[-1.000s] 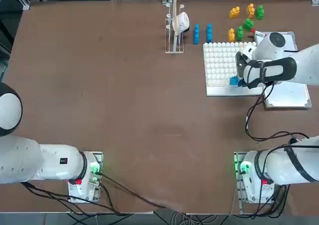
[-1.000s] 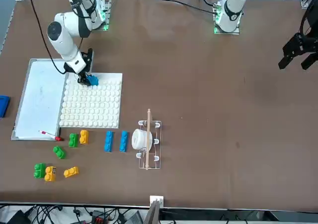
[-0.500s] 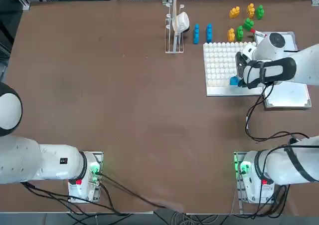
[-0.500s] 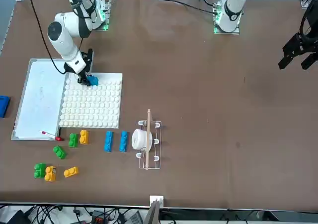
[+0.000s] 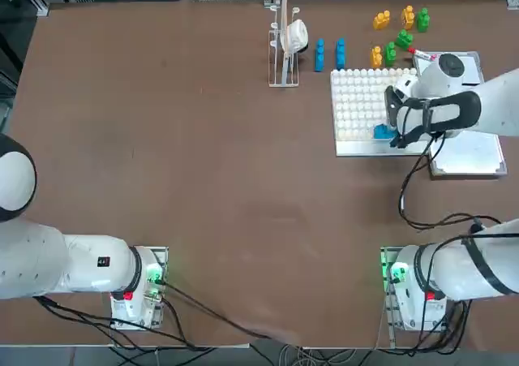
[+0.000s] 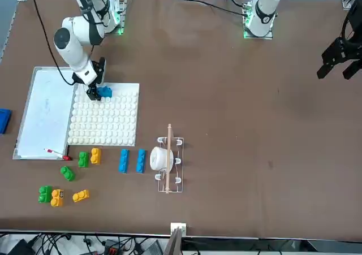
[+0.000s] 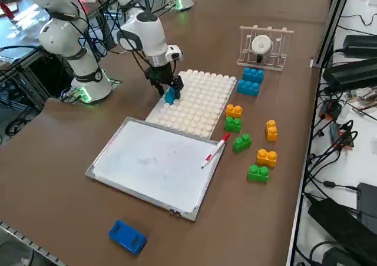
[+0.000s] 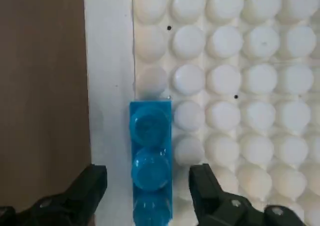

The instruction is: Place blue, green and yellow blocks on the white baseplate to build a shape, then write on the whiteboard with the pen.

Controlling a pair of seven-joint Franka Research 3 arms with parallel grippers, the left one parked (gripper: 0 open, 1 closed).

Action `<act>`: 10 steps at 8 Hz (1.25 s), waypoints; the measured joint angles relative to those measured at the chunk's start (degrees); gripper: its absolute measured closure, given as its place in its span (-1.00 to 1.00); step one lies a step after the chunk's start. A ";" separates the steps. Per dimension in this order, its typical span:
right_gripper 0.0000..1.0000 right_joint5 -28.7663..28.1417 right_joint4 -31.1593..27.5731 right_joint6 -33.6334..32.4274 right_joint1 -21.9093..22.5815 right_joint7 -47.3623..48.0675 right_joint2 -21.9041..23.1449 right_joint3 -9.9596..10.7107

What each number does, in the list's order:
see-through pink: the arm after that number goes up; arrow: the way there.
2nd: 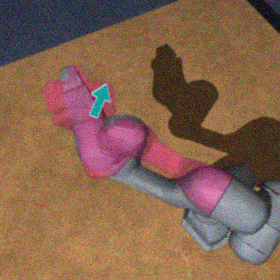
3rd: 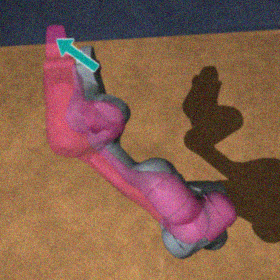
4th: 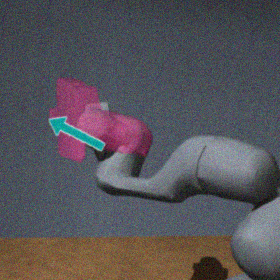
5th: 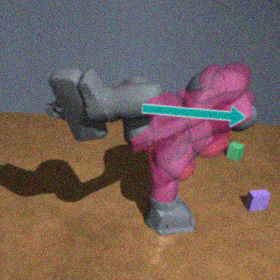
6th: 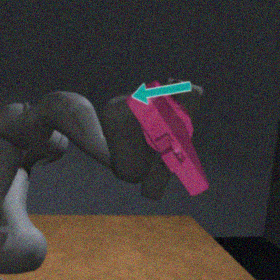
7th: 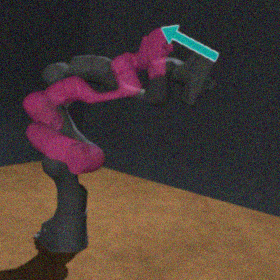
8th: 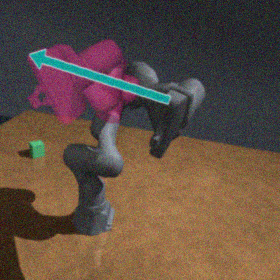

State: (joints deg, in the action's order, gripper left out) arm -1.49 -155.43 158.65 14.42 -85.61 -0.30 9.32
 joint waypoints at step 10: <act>-1.00 -10.73 26.63 -17.70 -0.02 20.10 -5.01 0.03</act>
State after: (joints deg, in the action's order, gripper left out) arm -12.22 -128.80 140.96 14.40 -65.51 -5.31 9.35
